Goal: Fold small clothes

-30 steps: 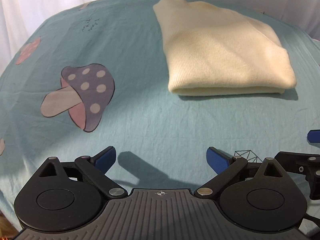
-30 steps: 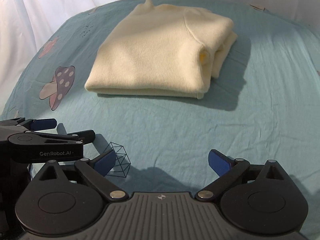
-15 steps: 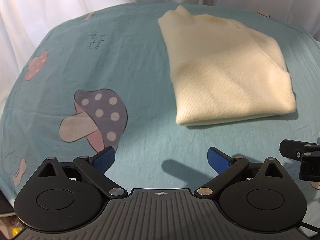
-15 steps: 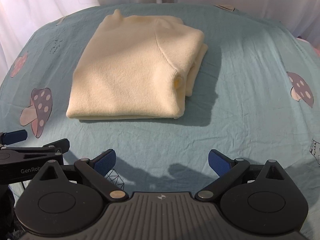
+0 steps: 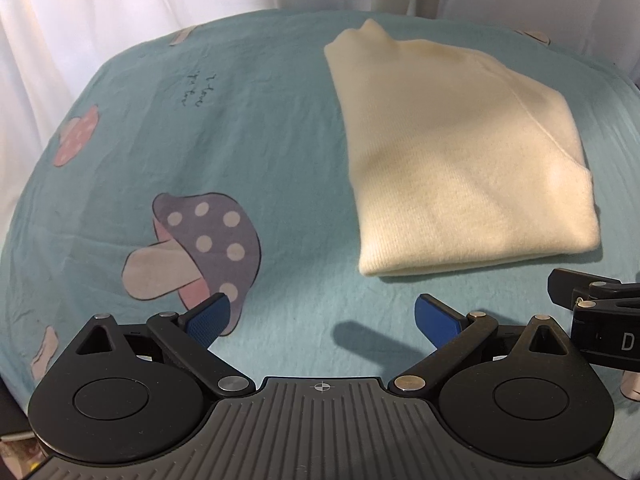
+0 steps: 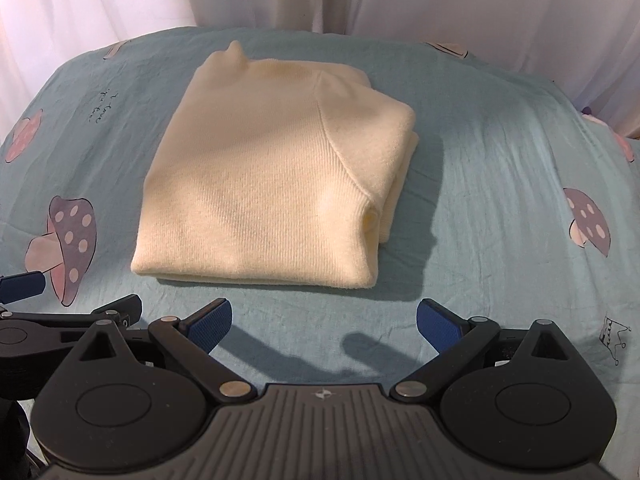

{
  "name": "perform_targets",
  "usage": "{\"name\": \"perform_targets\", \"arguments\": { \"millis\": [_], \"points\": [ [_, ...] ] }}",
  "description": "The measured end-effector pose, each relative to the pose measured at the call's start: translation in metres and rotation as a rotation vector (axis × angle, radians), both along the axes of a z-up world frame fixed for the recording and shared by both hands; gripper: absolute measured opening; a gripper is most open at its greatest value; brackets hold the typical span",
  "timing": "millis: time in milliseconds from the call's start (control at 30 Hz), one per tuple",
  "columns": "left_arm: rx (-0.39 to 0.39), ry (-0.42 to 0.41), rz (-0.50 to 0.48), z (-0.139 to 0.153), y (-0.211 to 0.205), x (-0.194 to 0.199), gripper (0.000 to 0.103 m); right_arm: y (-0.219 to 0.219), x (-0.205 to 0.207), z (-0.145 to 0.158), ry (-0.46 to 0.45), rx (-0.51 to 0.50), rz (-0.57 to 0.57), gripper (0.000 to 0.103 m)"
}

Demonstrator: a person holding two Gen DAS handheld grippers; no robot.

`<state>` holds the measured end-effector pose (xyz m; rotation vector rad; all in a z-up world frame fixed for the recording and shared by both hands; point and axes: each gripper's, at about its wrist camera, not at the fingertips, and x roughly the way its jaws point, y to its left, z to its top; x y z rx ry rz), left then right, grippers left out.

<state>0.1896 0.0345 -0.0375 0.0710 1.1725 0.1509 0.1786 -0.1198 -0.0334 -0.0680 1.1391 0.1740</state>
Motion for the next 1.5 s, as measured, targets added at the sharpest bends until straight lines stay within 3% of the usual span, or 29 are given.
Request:
{"name": "perform_targets", "arguments": {
  "millis": [1500],
  "points": [
    [-0.014, 0.026, 0.016, -0.004, 0.0, 0.005, 0.102, -0.01, 0.001, 0.001, -0.008, 0.008, -0.038, 0.099]
  ]
}}
